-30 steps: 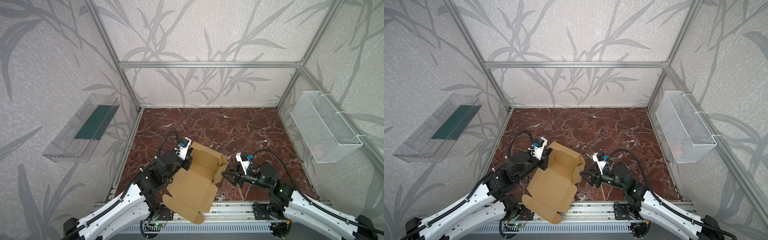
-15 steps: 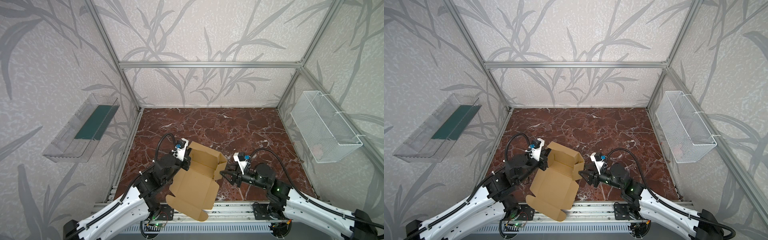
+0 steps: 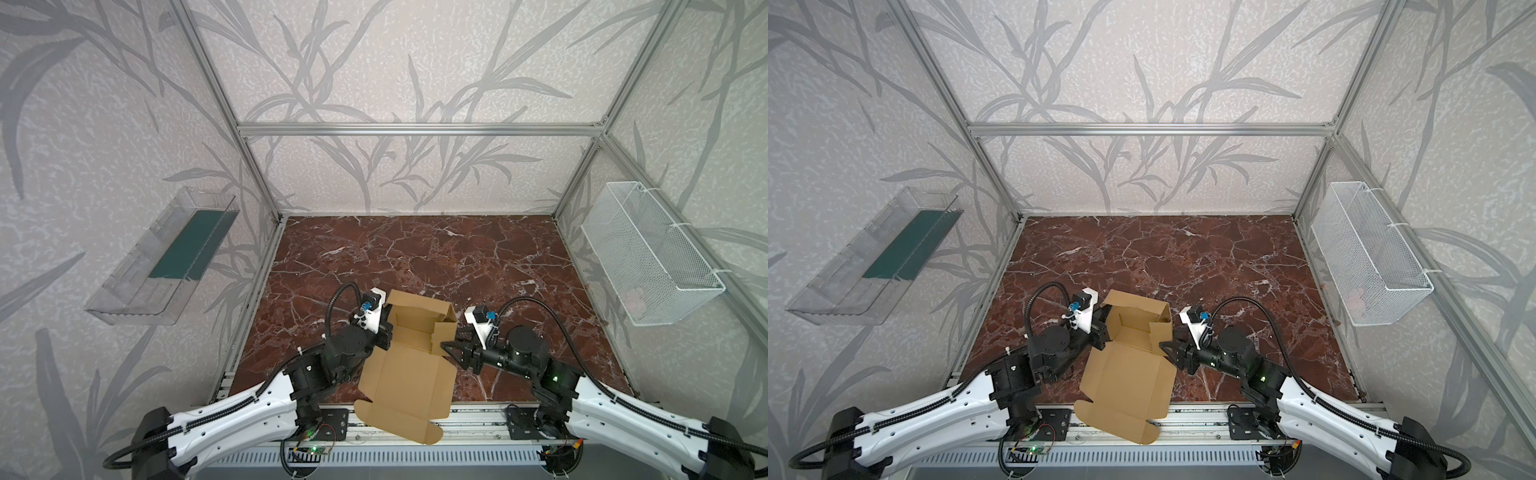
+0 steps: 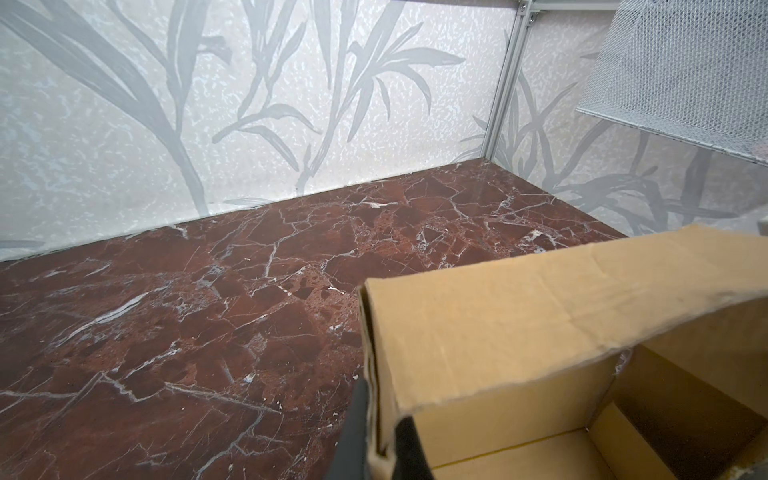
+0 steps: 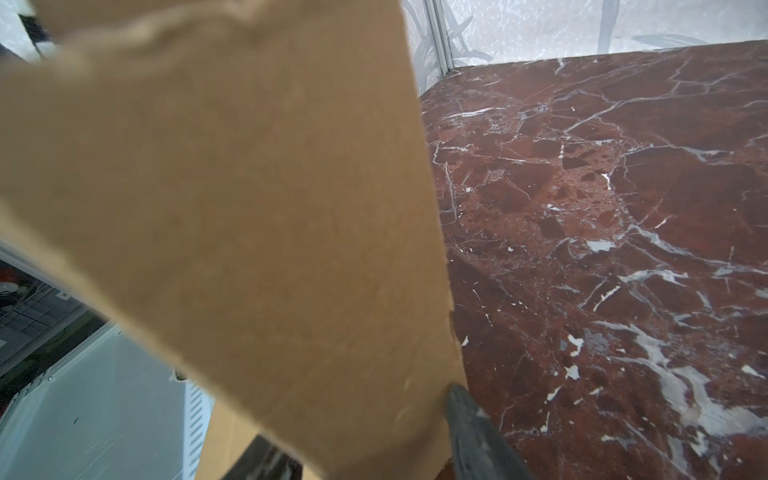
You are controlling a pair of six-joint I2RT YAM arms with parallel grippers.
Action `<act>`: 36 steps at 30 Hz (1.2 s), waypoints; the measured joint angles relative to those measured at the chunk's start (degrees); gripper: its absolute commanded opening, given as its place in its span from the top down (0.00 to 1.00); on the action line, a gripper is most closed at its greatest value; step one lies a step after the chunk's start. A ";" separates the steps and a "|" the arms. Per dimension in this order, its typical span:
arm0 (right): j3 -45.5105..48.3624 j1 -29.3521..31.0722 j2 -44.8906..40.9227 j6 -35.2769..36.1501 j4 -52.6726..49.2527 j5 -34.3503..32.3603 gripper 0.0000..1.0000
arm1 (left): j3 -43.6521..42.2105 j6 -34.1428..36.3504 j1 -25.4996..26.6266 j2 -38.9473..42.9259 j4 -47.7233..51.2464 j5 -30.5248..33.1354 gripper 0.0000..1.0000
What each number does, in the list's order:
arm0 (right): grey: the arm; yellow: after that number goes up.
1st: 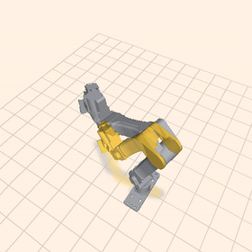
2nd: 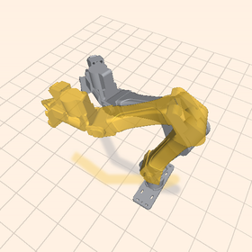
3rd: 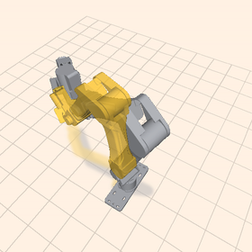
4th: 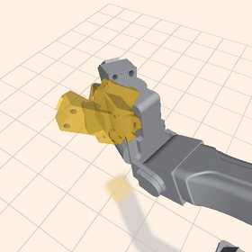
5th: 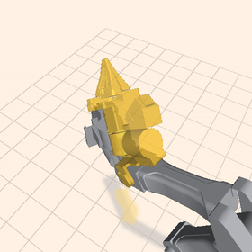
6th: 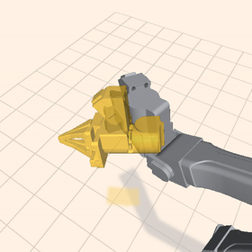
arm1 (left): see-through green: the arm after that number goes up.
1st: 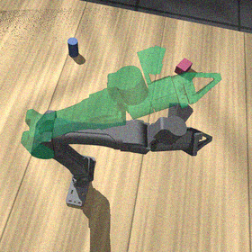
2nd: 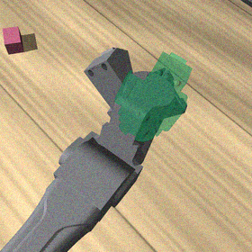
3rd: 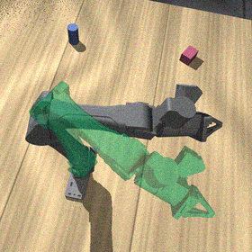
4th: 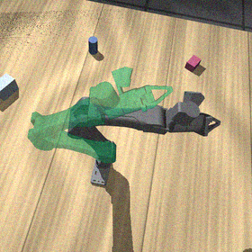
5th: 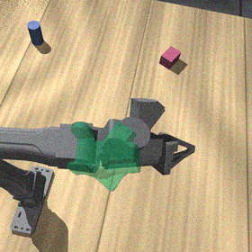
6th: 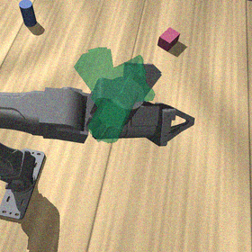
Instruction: Fold the paper box
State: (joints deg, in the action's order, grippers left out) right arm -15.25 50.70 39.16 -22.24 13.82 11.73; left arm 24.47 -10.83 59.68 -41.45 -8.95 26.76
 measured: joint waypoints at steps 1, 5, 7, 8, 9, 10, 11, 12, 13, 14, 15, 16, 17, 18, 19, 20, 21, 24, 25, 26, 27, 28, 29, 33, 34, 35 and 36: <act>-0.02 0.00 0.00 0.09 -0.35 -0.52 0.48 | -0.79 0.13 0.15 0.00 -0.70 0.66 1.00; 0.00 0.04 0.02 0.28 -2.10 -3.58 0.48 | -4.04 0.35 0.28 0.24 -3.74 3.30 1.00; 0.00 0.04 0.22 0.26 -2.32 -4.90 0.48 | -5.18 0.39 0.31 0.26 -4.57 4.42 1.00; 0.00 0.04 0.50 0.24 -2.27 -5.44 0.48 | -5.68 0.37 0.37 0.31 -5.03 5.11 1.00; 0.00 0.04 1.07 0.22 -2.10 -5.86 0.48 | -6.27 0.35 0.44 0.44 -5.75 5.53 1.00; 0.00 0.04 1.73 0.22 -1.75 -6.16 0.49 | -6.78 0.28 0.55 0.61 -6.27 5.97 1.00; 0.00 0.07 2.71 0.22 -1.33 -6.43 0.49 | -7.52 0.22 0.66 0.94 -6.91 6.43 1.00; 0.00 0.15 3.72 0.22 -0.96 -6.75 0.49 | -8.22 0.13 0.70 1.29 -7.37 6.82 1.00; 0.00 0.26 4.68 0.22 -0.59 -6.86 0.48 | -8.72 0.04 0.74 1.55 -7.45 7.19 1.00; 0.00 0.28 5.64 0.22 -0.24 -7.04 0.48 | -9.22 -0.11 0.81 1.77 -7.69 7.67 1.00; 0.00 0.31 6.60 0.24 0.17 -7.23 0.48 | -9.68 -0.22 0.90 1.99 -7.98 8.09 1.00; 0.00 0.33 7.39 0.24 0.57 -7.28 0.48 | -10.01 -0.31 1.03 2.12 -8.26 8.39 1.00; 0.00 0.37 8.17 0.26 1.18 -7.34 0.48 | -10.40 -0.35 1.18 2.19 -8.59 8.79 1.00; 0.00 0.37 8.92 0.28 1.84 -7.43 0.49 | -10.84 -0.44 1.31 2.21 -8.98 9.20 1.00; 0.00 0.37 9.51 0.33 2.34 -7.48 0.49 | -11.26 -0.52 1.44 2.21 -9.31 9.44 1.00; 0.00 0.44 10.21 0.46 2.97 -7.54 0.48 | -11.80 -0.70 1.55 2.21 -9.81 9.66 1.00; 0.00 0.61 10.91 0.63 3.58 -7.63 0.48 | -12.33 -0.81 1.70 2.14 -10.21 10.05 1.00; 0.00 0.90 13.22 1.01 5.62 -7.65 0.48 | -12.90 -1.07 2.16 1.36 -10.75 10.99 1.00; 0.00 0.96 13.99 1.09 6.14 -7.65 0.48 | -12.90 -1.18 2.25 1.03 -10.88 11.30 1.00; 0.00 1.09 14.86 1.20 6.73 -7.65 0.48 | -12.92 -1.22 2.38 0.52 -11.08 11.63 1.00; 0.00 1.25 15.65 1.29 7.28 -7.67 0.48 | -12.96 -1.25 2.51 -0.02 -11.34 12.02 1.00; 0.00 1.33 16.15 1.36 7.69 -7.67 0.48 | -13.00 -1.25 2.58 -0.52 -11.56 12.24 1.00; 0.00 1.49 16.81 1.42 8.24 -7.76 0.48 | -13.20 -1.25 2.62 -1.09 -12.17 12.46 1.00; 0.00 1.90 18.45 1.86 9.88 -8.24 0.48 | -14.27 -1.42 2.86 -3.41 -13.64 13.75 1.00; 0.00 1.97 18.80 1.99 10.40 -8.24 0.47 | -14.40 -1.42 2.91 -4.02 -13.88 14.12 1.00; 0.00 2.10 19.17 2.16 10.93 -8.26 0.47 | -14.47 -1.44 2.91 -4.70 -14.08 14.51 1.00; 0.00 2.23 19.58 2.32 11.61 -8.28 0.47 | -14.51 -1.42 2.91 -5.42 -14.27 15.02 1.00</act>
State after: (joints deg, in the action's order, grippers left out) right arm -15.25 52.93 58.74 -19.92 25.43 3.44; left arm 9.96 -12.25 62.59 -46.87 -23.22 41.78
